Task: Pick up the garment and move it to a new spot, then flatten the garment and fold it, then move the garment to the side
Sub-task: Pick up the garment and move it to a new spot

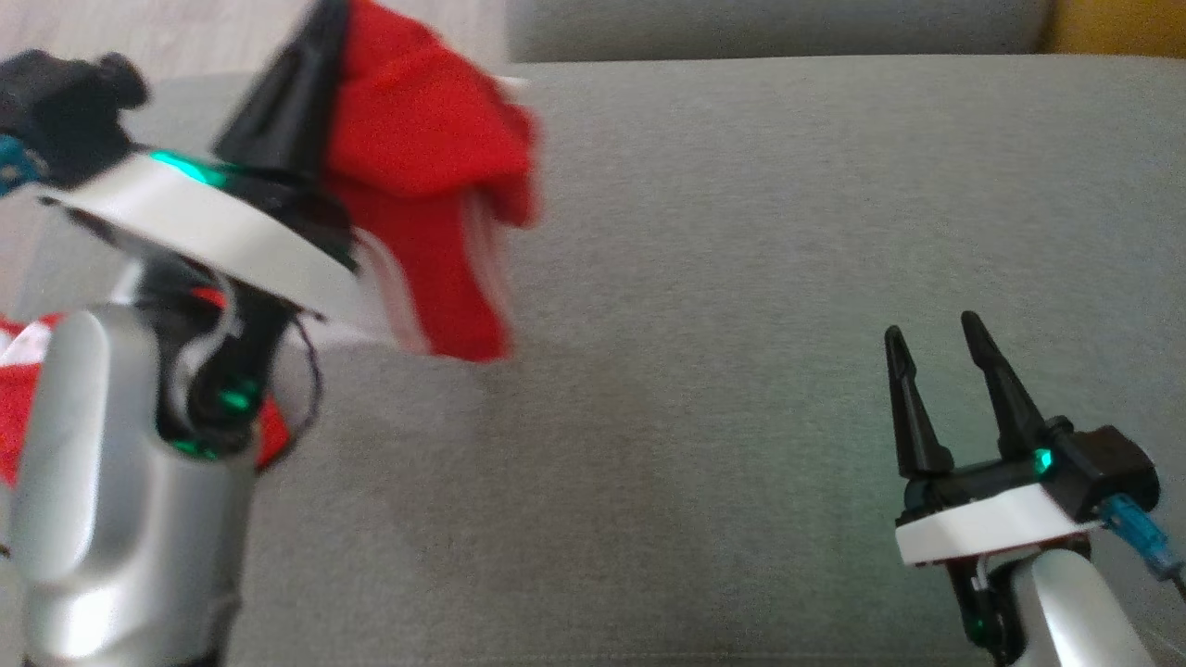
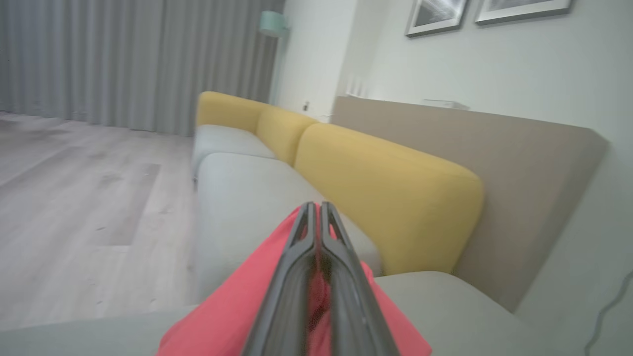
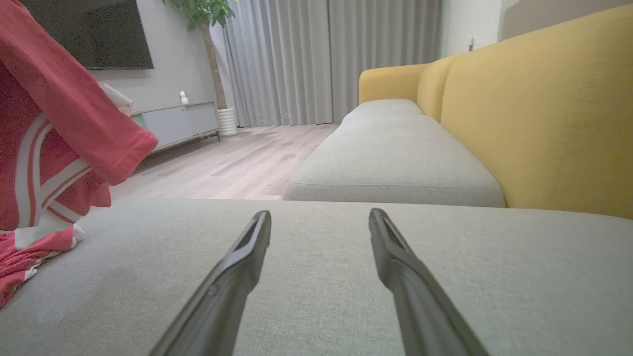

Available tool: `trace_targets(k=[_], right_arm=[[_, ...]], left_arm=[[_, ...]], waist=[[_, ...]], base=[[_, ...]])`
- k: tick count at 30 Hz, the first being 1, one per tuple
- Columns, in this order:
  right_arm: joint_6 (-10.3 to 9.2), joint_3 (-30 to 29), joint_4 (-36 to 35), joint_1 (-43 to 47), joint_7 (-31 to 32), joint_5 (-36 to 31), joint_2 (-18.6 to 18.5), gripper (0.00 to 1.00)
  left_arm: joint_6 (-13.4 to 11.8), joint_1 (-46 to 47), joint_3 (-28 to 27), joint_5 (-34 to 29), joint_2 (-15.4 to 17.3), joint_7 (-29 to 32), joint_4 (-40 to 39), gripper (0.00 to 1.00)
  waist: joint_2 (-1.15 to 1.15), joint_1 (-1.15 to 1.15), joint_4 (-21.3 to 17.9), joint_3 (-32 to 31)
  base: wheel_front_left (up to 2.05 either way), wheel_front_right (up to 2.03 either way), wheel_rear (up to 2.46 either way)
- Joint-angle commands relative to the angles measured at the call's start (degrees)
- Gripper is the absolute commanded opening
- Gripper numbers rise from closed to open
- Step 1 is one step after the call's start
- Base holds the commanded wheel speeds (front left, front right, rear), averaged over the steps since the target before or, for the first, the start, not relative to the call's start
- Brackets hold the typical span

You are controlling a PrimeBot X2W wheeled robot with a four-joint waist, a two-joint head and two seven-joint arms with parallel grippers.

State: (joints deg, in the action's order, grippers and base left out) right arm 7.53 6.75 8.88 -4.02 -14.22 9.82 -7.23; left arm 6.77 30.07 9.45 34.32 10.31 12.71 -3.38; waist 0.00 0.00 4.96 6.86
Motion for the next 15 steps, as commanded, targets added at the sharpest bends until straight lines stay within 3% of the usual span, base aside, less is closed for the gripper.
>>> trace_targets(k=[1, 9, 12, 15], right_arm=[[-0.04, 1.2, -1.96, -0.25, -0.69, 0.43, 0.51, 1.0], [-0.04, 2.03, -2.36, 0.45, -0.75, 0.79, 1.91, 1.0], [-0.04, 2.29, -2.85, 0.41, -0.76, 0.95, 2.46, 1.0], [-0.04, 2.41, -3.32, 0.39, -0.77, 1.17, 2.99, 1.0]], left_arm=[[-0.37, 1.4, -0.87, 0.99, 0.91, 1.87, -5.28, 0.0], [-3.0, -1.79, 6.7, 5.13, -3.88, 9.49, -16.88, 0.0], [-3.64, -3.07, 9.19, 4.2, -4.73, 9.21, -14.84, 0.0], [-4.19, -4.29, 10.89, 0.15, -5.03, 5.22, -6.36, 0.0]], waist=[[0.0, 0.0, -2.45, -1.3], [0.0, 0.0, -9.1, -1.76], [0.0, 0.0, -11.79, -1.51], [0.0, 0.0, -14.92, -1.17]], base=[[0.0, 0.0, 0.0], [0.0, 0.0, 0.0], [0.0, 0.0, 0.0], [0.0, 0.0, 0.0]])
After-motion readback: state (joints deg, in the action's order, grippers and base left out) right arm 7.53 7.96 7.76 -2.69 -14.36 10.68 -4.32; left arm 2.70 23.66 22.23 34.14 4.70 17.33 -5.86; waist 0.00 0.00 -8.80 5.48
